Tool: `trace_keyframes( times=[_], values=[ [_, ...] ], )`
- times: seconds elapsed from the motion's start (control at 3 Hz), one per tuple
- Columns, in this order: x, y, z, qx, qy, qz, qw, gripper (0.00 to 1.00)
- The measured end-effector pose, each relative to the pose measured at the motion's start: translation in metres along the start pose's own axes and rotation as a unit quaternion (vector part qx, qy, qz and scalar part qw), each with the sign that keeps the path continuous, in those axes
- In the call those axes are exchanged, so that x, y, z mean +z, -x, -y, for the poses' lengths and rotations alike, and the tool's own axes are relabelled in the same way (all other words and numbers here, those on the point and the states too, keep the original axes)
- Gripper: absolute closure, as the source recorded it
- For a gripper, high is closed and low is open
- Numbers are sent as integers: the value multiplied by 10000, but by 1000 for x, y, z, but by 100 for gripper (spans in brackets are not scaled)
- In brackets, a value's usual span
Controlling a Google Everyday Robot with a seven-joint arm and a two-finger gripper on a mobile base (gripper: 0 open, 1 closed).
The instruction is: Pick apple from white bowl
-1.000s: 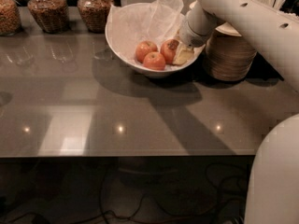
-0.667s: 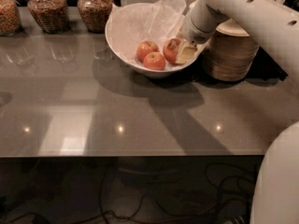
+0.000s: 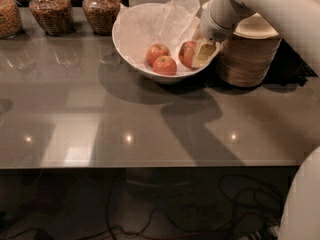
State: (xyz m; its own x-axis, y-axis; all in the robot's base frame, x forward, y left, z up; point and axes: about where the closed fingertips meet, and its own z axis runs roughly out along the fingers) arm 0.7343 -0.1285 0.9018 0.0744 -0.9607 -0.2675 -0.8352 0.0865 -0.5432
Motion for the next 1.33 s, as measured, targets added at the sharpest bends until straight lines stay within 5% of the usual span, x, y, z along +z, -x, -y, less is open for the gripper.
trace_keyframes(
  times=[0.67,1.33],
  values=[
    [-21,3,13,204,-255,314,9990,100],
    [-37,14,23,540,-442,1012,9924,100]
  ],
)
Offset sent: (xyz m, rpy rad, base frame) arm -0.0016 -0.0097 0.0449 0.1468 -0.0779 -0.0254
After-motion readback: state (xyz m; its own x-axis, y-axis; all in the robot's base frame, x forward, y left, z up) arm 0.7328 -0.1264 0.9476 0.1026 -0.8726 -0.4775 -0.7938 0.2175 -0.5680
